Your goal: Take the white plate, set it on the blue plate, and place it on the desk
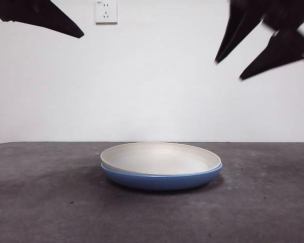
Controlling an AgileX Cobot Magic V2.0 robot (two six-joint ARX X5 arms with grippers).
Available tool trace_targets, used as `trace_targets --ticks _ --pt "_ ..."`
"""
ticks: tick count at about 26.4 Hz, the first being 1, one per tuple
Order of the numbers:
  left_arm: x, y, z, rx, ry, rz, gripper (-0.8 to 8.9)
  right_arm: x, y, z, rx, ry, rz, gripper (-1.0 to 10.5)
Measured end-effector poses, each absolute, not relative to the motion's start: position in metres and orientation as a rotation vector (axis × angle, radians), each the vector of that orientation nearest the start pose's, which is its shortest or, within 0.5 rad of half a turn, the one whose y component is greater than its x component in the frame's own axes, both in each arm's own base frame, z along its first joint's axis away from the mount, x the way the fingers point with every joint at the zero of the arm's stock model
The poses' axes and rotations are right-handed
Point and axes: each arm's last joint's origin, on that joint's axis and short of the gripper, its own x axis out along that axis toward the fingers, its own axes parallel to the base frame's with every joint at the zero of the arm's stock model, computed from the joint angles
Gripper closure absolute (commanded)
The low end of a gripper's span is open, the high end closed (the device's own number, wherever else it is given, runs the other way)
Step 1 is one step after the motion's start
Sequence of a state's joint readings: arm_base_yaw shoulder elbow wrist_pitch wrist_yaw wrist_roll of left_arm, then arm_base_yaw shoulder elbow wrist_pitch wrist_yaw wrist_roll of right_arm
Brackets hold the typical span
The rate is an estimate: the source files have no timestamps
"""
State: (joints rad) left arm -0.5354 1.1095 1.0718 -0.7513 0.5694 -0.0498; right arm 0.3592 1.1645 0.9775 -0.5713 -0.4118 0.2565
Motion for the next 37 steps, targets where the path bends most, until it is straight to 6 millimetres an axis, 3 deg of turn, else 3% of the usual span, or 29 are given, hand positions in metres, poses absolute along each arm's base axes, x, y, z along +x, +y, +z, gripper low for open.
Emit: trace_targets --ticks 11,24,26,29,31,37 --pt "0.176 -0.123 0.325 -0.056 0.855 -1.024 4.74 0.16 0.075 0.309 0.155 0.97 0.7 6.7" --pt "0.177 -0.123 0.325 -0.056 0.855 -1.023 4.76 0.154 0.074 0.309 0.11 0.976 0.726 6.7" --pt "0.177 -0.123 0.325 -0.056 0.854 -1.023 5.44 0.154 0.074 0.309 0.11 0.976 0.726 6.7" --pt "0.177 -0.123 0.325 -0.056 0.854 -1.023 8.02 0.154 0.074 0.309 0.11 0.976 0.726 8.6" --pt "0.177 -0.123 0.325 -0.056 0.855 -1.023 8.04 0.154 0.074 0.309 0.106 0.974 0.728 9.4" --pt "0.177 -0.123 0.325 -0.056 0.855 -1.024 8.03 0.155 0.074 0.309 0.086 0.961 0.739 9.4"
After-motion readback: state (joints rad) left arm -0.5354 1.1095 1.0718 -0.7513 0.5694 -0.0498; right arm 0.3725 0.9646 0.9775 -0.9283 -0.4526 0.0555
